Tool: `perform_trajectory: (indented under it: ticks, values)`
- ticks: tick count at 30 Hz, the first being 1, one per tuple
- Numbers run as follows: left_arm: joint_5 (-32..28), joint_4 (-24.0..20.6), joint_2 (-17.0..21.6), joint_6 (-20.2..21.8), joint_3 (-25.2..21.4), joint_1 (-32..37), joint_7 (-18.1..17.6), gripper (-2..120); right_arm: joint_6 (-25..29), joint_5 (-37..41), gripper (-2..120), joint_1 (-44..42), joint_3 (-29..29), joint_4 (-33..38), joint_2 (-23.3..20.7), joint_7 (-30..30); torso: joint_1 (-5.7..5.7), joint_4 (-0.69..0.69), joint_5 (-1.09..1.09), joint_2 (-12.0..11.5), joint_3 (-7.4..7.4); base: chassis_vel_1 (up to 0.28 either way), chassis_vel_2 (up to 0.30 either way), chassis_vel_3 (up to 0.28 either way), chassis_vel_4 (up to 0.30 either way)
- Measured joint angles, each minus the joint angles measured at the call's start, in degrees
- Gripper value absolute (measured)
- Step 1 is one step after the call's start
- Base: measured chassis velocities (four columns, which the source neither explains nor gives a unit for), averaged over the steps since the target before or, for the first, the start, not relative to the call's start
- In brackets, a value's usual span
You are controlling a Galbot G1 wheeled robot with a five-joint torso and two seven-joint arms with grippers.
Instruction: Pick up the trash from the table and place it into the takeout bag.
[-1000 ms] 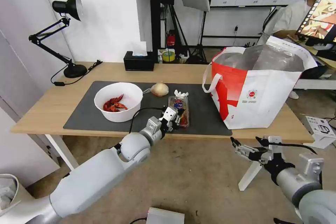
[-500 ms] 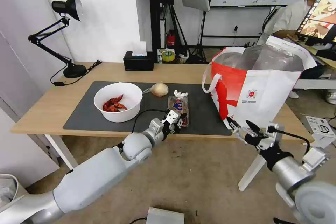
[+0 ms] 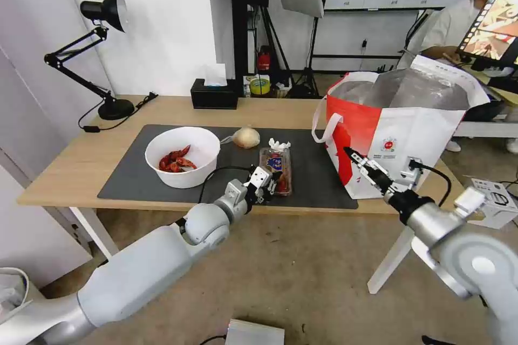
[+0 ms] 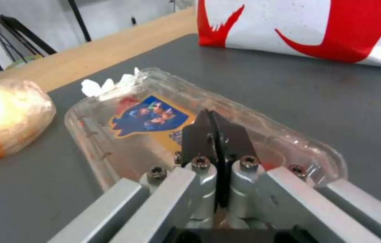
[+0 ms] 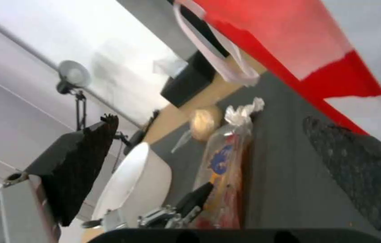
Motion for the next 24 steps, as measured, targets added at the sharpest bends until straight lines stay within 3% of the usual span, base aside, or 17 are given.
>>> perform_trajectory:
  ticks: [16, 24]
  values:
    - [-0.53, -1.28, 1.12, -0.48, -1.23, 1.63, -1.32, 0, -5.04, 0.71, 100, 17.36, -14.59, -11.23, 3.64, 9.19, 0.0, 0.01, -0.01, 0.0, 0.0, 0.0, 0.0, 0.0, 0.0]
    - [-0.73, -1.19, 1.2, -0.64, -1.24, 1.44, -1.37, 0, -8.16, 0.4, 100, 22.88, -19.11, -16.02, 5.54, 12.32, 0.0, 0.0, -0.01, -0.01, 0.0, 0.0, 0.0, 0.0, 0.0]
